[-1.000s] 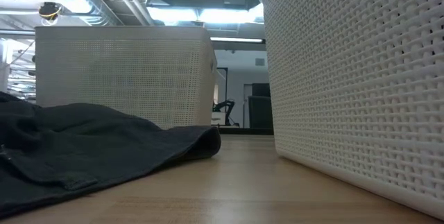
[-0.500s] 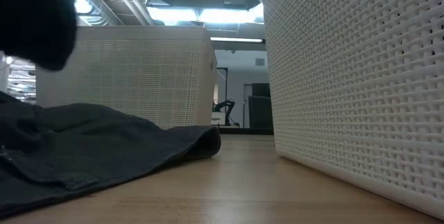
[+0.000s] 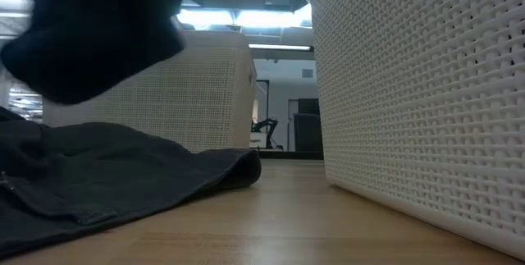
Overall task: Sort clothes
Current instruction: Put the black shorts into the top white laundry bin
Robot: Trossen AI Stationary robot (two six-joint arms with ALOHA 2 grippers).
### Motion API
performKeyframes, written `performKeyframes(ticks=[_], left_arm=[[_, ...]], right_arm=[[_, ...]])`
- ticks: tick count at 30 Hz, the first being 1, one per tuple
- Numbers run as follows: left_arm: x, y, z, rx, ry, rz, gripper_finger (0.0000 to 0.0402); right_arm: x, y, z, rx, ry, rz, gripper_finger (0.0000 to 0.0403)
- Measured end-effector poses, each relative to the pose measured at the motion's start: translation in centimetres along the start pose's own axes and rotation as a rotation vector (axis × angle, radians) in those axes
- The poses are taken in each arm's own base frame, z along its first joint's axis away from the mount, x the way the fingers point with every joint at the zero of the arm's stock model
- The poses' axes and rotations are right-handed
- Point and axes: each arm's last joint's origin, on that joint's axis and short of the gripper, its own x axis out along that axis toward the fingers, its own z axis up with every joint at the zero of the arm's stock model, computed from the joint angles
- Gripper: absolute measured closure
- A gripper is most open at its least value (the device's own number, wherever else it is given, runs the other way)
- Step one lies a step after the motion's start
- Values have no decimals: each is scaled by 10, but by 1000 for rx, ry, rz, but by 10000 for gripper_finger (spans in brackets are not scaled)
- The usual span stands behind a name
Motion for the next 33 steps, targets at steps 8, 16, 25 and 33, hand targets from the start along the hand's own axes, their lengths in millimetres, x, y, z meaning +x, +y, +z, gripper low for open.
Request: performKeyframes(ticks=[8,16,25,33], left_arm=[[3,51,19,-45,-227,252,376],[-4,118,23,-118,-354,514,375],[-8,176,12,-239,-341,718,375],[5,199,10,-298,-217,783,375]], right_arm=[[0,0,0,1,1,0,170],[0,0,0,1,1,0,170],[0,0,0,1,2,0,170],[0,0,0,0,1,0,170]])
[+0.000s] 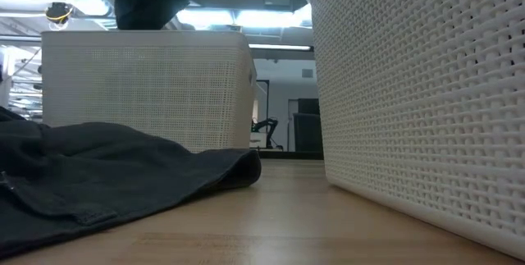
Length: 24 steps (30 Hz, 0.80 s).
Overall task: Sort clothes
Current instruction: Put the black shorts into the top white laundry bin
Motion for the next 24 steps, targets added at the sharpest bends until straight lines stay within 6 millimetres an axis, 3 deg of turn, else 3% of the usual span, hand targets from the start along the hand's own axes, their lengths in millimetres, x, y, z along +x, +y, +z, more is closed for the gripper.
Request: performKeyframes(ticks=[10,24], left_arm=[[36,-14,-4,106,270,-72,375],[96,-44,0,131,464,-265,375]], right_arm=[[0,0,0,-23,0,0,170],[0,0,0,-27,0,0,170]])
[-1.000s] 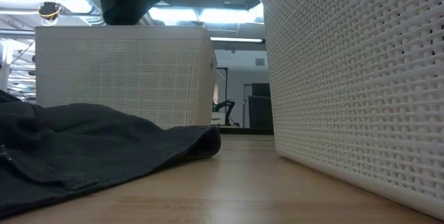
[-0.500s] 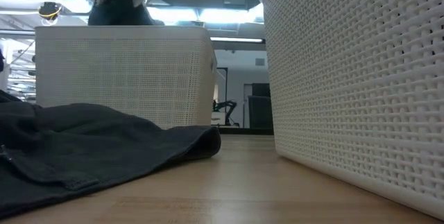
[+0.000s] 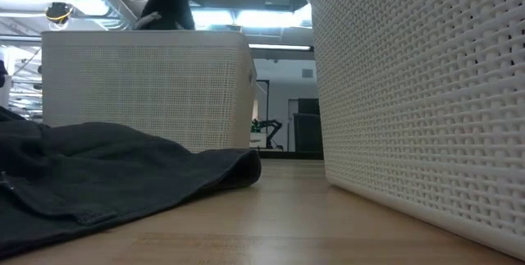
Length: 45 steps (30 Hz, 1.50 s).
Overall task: Sort clothes
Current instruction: Put the black shorts into the top white laundry bin
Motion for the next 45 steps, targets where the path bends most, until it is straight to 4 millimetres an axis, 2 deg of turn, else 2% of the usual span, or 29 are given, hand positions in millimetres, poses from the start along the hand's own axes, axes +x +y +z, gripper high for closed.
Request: performKeyframes(ticks=[11,21,27,31,36,45], left_arm=[[59,-26,11,62,210,-163,375],[109,-70,17,161,322,-330,375],[135,-93,15,213,378,-343,375],[144,-101,13,222,407,-339,375],[143,-100,14,174,401,-315,368],[140,-98,16,147,386,-302,282]], right_arm=[[0,0,0,0,0,0,170],[0,0,0,0,2,1,170],[0,0,0,-1,3,1,170],[0,0,0,-1,3,1,170],[0,0,0,-1,3,1,170],[0,0,0,-1,4,1,170]])
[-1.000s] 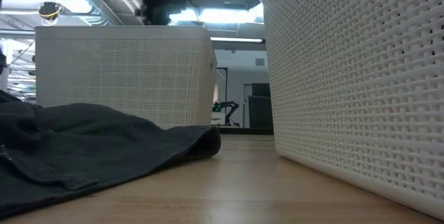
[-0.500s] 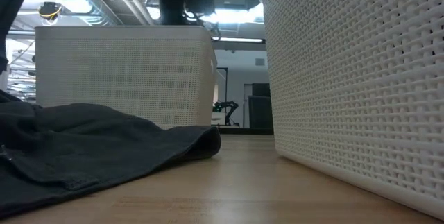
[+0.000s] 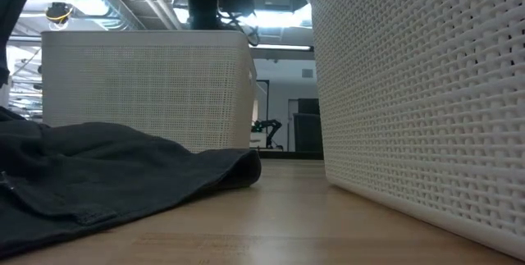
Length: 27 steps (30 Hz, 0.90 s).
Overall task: Sort clothes
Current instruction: Put the black shorts into the top white laundry bin, then put the black pants into the top white laundry bin
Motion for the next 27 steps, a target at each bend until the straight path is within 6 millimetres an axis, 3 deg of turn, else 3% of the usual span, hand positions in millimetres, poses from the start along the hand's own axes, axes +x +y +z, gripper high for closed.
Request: performKeyframes(ticks=[4,9,19,27], left_arm=[[-3,2,-1,15,-8,0,247],[-26,12,-7,-8,-72,-7,225],[-103,44,-44,-136,-303,-46,221],[-154,31,-79,-120,-449,-161,221]], right_arm=[[0,0,0,0,0,0,170],[0,0,0,0,0,0,170],[0,0,0,0,0,0,170],[0,0,0,0,0,0,170]])
